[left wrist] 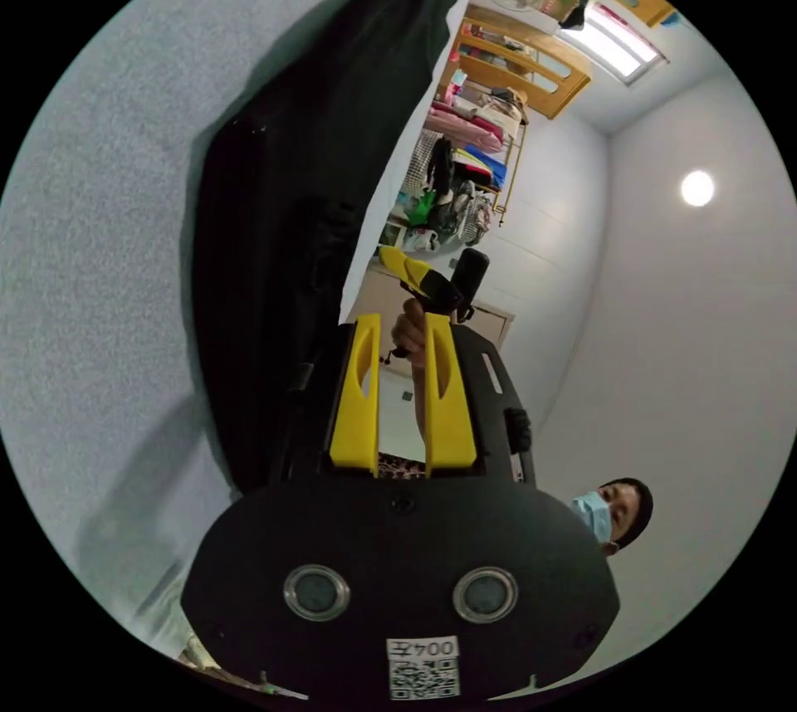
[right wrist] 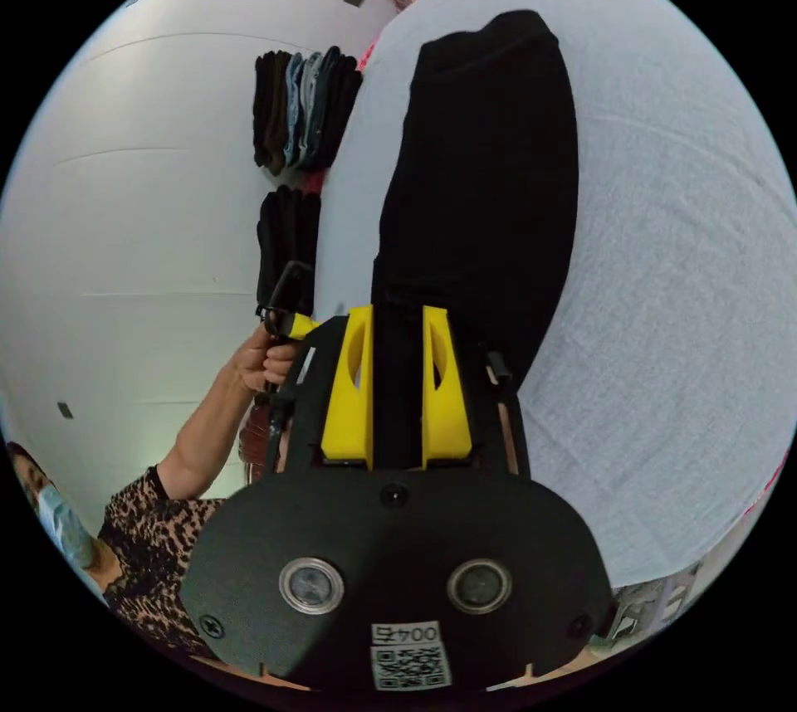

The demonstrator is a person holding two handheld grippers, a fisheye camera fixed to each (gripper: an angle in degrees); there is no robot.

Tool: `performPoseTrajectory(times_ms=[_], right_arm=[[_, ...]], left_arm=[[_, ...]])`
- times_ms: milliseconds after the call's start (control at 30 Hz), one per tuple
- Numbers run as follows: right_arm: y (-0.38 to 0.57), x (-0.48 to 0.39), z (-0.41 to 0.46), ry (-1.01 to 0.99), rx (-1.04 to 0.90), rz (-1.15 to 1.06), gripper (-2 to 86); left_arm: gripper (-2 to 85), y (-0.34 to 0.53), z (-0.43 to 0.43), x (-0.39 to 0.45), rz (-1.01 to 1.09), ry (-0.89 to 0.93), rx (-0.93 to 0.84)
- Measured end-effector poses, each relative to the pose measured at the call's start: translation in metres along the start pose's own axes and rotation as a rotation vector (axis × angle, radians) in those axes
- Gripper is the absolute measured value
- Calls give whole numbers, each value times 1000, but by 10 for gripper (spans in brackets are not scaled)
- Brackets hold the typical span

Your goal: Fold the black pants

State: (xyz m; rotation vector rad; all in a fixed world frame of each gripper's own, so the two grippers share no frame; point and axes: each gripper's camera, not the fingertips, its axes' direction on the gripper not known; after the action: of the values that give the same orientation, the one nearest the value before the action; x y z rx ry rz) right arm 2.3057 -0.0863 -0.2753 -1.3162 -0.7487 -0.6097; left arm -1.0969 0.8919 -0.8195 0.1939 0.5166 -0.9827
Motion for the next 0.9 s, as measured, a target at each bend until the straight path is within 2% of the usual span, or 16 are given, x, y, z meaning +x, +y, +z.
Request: performPoseTrajectory(times_ms=[100,233,300,467,567,733,900], right_arm=[[29,-14,-20,-23,11,-74,108],[117,-23,-28,-80,6,-162,117],[162,-22,-24,-94,12,-169,121],[264,-34,-3,-69,10,-147,138],[291,-33,-11,-24,89,-101,152],[298,-30,-19,28,70,-59,163],[303,-19,-28,-61,84,16,163]], left_arm=[[88,31,-8,-8,102,7,36],[105,113,-8,-31,299,-54,30],[108,162,-3,-41,392,-144,30],[93,322,62,-66,670,-597,42],[102,370,106,-84,758,-766,28],[122,377,140,-104,827,-837,26],[131,358,160,-102,899,-828,-16]])
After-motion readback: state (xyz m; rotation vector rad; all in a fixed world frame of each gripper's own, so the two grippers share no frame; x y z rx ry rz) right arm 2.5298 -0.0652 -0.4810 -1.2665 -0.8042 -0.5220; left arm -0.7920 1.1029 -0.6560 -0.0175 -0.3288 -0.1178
